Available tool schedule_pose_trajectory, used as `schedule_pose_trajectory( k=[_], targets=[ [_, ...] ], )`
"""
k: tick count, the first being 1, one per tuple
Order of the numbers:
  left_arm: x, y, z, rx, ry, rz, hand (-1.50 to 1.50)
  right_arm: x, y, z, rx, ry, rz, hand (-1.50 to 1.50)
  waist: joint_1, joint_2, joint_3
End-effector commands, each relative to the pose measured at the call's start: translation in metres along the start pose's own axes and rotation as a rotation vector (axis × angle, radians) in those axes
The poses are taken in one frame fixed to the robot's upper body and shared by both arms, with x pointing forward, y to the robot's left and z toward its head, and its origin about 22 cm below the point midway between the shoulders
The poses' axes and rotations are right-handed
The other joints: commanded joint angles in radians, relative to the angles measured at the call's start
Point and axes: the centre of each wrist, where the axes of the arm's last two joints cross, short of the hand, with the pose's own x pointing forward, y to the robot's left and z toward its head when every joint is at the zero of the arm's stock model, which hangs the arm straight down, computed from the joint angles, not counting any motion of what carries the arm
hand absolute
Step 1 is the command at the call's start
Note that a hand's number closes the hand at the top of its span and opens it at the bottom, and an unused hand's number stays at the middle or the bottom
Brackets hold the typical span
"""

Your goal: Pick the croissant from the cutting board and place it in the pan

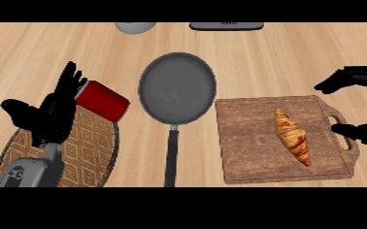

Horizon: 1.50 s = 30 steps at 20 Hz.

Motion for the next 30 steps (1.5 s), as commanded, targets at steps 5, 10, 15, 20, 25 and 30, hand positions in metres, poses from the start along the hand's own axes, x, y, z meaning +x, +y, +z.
schedule_pose_trajectory(
  k=[5, 10, 15, 20, 25, 30],
  targets=[
    [0.018, 0.002, 0.003, -0.026, 0.008, 0.004, 0.0, 0.019, -0.056, 0.014, 0.182, -0.037, 0.303, -1.5, 0.02, 0.0, -0.002],
    [0.02, -0.013, -0.002, -0.044, -0.006, 0.016, 0.0, 0.028, -0.022, -0.023, 0.331, -0.008, 0.437, -1.5, 0.027, 0.001, -0.003],
    [0.029, -0.001, -0.016, -0.036, -0.011, 0.005, 0.0, 0.052, 0.0, -0.051, 0.424, 0.053, 0.62, -1.5, 0.021, 0.001, -0.003],
    [0.023, -0.006, -0.005, -0.057, 0.016, 0.004, 0.0, 0.06, 0.017, -0.079, 0.608, 0.181, 0.727, -1.5, 0.037, 0.001, -0.004],
    [0.025, -0.02, -0.01, -0.049, 0.023, 0.027, 0.0, 0.052, 0.04, -0.073, 0.836, 0.31, 0.819, -1.5, 0.024, 0.001, -0.003],
    [0.021, 0.011, 0.002, -0.034, 0.028, 0.013, 0.0, 0.065, 0.079, -0.079, 0.87, 0.268, 0.855, -1.5, 0.018, -0.001, -0.003]
  ],
)
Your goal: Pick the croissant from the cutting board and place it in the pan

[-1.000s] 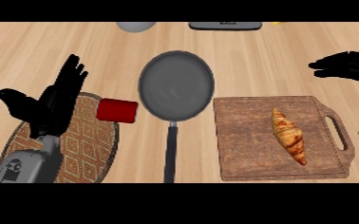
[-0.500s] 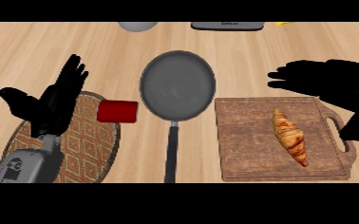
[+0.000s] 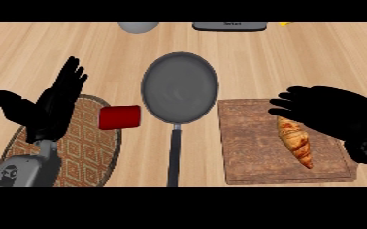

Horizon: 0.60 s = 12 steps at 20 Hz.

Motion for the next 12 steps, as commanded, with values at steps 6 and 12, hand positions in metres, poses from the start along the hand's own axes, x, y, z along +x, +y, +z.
schedule_pose_trajectory(
  k=[6, 12],
  targets=[
    [-0.002, 0.006, -0.004, 0.001, -0.001, -0.008, 0.0, 0.032, -0.002, -0.002, 0.021, 0.092, 0.225, -1.5, -0.007, 0.001, 0.0],
    [0.009, 0.005, -0.008, 0.011, -0.007, 0.016, 0.0, 0.057, 0.027, -0.009, -0.021, 0.075, 0.21, -1.5, -0.011, 0.0, 0.001]
  ],
)
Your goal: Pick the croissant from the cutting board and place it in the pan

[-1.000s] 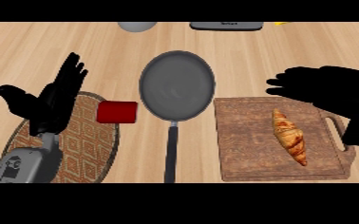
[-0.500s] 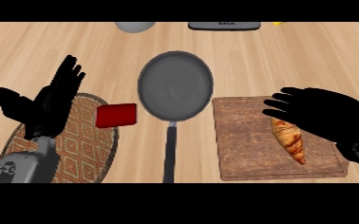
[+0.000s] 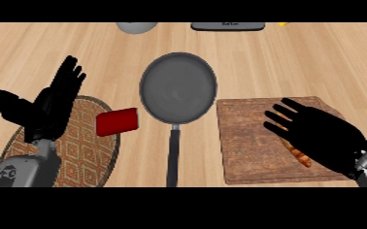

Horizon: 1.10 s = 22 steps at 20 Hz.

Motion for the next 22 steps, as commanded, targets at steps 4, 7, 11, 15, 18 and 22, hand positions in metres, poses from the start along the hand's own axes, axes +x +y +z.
schedule_pose_trajectory(
  k=[4, 7, 11, 15, 18, 22],
  targets=[
    [-0.01, -0.017, -0.006, -0.003, 0.008, -0.004, 0.0, 0.024, -0.002, -0.009, -0.021, -0.013, -0.006, -1.5, 0.0, 0.002, 0.0],
    [0.008, -0.009, -0.007, 0.014, 0.005, -0.005, 0.0, 0.03, 0.003, -0.009, 0.003, 0.019, 0.003, -1.5, -0.001, 0.001, 0.0],
    [0.01, -0.014, 0.005, -0.009, 0.001, -0.011, 0.0, 0.041, 0.004, -0.039, 0.018, 0.072, 0.029, -1.5, 0.007, 0.001, 0.0],
    [-0.001, -0.006, 0.017, 0.012, 0.004, -0.001, 0.0, 0.039, 0.012, -0.04, 0.024, 0.097, 0.03, -1.5, 0.005, 0.0, 0.0],
    [0.0, -0.014, -0.001, 0.019, -0.02, 0.002, 0.0, 0.018, 0.023, -0.036, 0.035, 0.08, -0.006, -1.5, 0.0, 0.001, 0.0],
    [0.015, -0.005, 0.009, -0.007, 0.008, 0.013, 0.0, 0.015, 0.047, -0.062, 0.076, 0.084, 0.022, -1.5, 0.006, 0.001, 0.001]
  ],
)
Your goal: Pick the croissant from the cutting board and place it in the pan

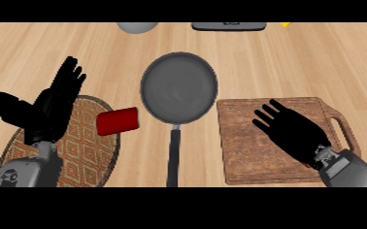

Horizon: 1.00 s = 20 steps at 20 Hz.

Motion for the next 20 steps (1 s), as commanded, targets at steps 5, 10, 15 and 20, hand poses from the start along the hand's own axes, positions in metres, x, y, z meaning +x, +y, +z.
schedule_pose_trajectory(
  k=[5, 10, 15, 20],
  targets=[
    [-0.002, -0.01, 0.015, -0.002, -0.006, 0.004, 0.0, 0.006, 0.019, -0.036, 0.026, -0.008, 0.007, -1.5, 0.003, 0.0, 0.0],
    [0.002, 0.021, -0.007, 0.004, -0.012, 0.009, 0.0, -0.011, 0.018, -0.047, 0.005, -0.023, -0.044, -1.5, 0.002, 0.001, 0.0],
    [-0.015, 0.004, 0.004, 0.011, -0.003, 0.007, 0.0, 0.006, 0.033, -0.053, 0.039, -0.022, -0.067, -1.5, 0.0, 0.0, 0.0],
    [0.001, -0.015, 0.002, -0.014, 0.007, -0.015, 0.0, -0.001, 0.056, -0.063, 0.033, -0.096, -0.021, 1.5, 0.004, 0.001, 0.001]
  ],
)
